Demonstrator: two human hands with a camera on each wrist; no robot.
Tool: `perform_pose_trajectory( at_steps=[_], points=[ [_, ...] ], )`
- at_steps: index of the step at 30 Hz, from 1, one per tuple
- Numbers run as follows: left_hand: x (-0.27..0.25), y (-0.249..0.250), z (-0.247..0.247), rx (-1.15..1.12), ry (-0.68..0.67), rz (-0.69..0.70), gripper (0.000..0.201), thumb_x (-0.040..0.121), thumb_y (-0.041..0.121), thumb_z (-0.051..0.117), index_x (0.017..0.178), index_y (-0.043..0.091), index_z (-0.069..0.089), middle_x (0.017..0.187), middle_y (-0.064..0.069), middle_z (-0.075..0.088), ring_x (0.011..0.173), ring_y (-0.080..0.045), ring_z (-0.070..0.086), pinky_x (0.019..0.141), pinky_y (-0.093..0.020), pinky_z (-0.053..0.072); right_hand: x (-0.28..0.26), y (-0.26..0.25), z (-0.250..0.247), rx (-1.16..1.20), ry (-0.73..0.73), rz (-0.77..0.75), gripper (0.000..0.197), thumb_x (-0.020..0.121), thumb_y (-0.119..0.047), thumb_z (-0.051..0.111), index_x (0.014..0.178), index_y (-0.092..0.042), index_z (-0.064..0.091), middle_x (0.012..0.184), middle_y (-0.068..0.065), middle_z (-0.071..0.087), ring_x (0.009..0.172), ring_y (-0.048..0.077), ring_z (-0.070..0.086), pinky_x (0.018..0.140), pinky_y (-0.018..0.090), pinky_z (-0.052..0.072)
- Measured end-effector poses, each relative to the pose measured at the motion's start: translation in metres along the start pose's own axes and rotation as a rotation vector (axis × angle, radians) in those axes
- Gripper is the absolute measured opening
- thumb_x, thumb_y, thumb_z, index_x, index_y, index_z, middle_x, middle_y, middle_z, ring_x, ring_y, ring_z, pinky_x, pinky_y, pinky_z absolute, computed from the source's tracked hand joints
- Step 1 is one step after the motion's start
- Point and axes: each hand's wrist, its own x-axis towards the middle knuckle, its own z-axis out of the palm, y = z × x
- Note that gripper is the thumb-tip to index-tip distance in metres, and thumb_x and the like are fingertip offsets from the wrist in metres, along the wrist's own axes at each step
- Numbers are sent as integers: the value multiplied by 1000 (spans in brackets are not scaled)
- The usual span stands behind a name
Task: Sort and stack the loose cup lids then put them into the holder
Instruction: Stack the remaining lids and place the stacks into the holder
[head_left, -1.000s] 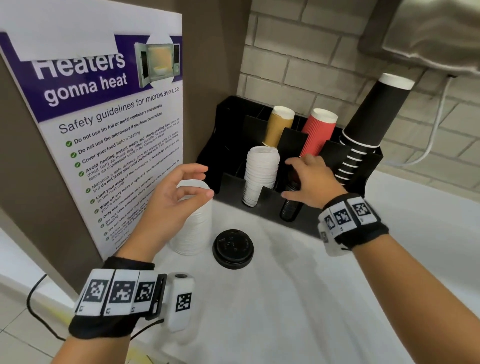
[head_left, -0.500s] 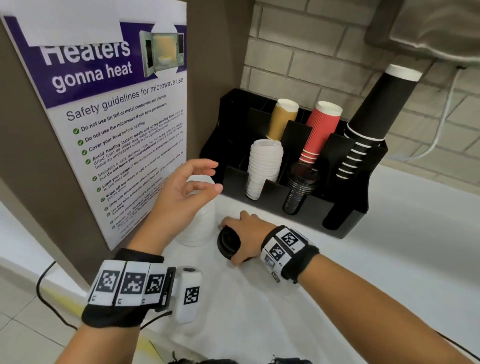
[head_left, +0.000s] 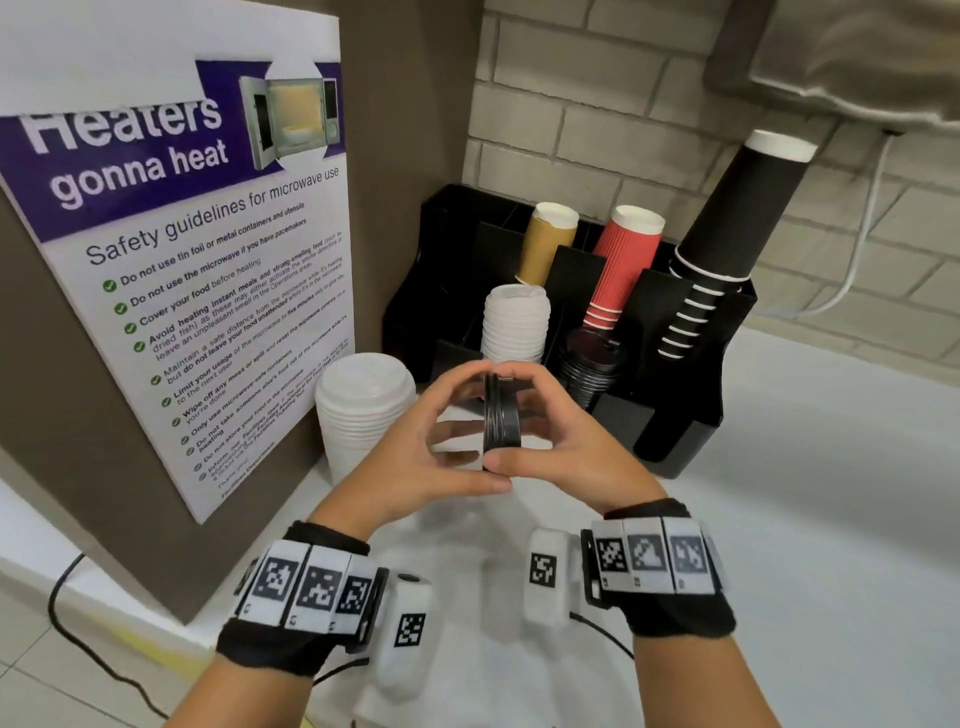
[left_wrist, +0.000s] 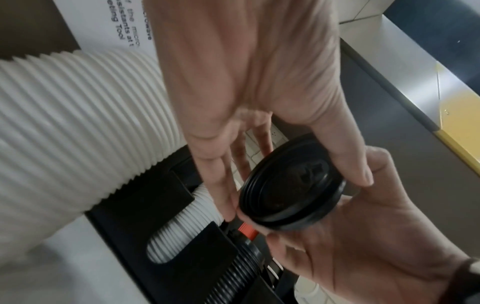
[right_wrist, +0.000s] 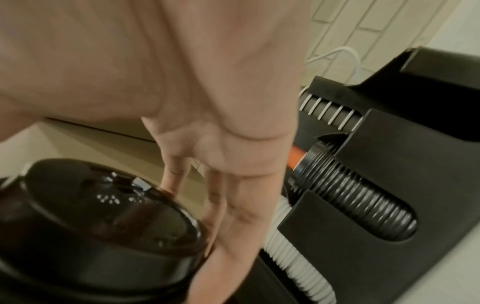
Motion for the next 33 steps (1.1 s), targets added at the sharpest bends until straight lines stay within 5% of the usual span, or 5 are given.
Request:
perform_pose_trajectory(
  at_steps=[6,26,30,33],
  points=[
    [6,-6,6,-25,54,32,95,52,27,91,134,42,46,121,19,54,114,-15,60,84,-35,57,-9,2,-7,66,115,-14,72,67,-19,86,128,-34,51,119,0,65,112,15,62,106,40,44],
    [16,-5,11,-14,41,9,101,48,30,92,134,49,43,134,13,51,122,-15,57,98,-45,53,-5,-2,-12,0,119,-19,69,70,-8,83,128,-29,52,117,1,63,105,9,64,97,29,50],
    [15,-3,8,-48,83,5,96,55,30,92,132,55,41,140,20,46,123,-3,55,99,-32,50,6,-5,-38,-54,149,-32,66,71,-6,81,125,-31,53,117,6,60,103,15,65,90,34,55],
    [10,0,1,-19,154,11,75,63,37,87,127,45,49,134,16,52,117,-5,60,94,-27,53,26,-11,-85,-218,243,10,68,70,-10,82,123,-34,47,113,4,59,95,7,63,83,22,53]
  ],
)
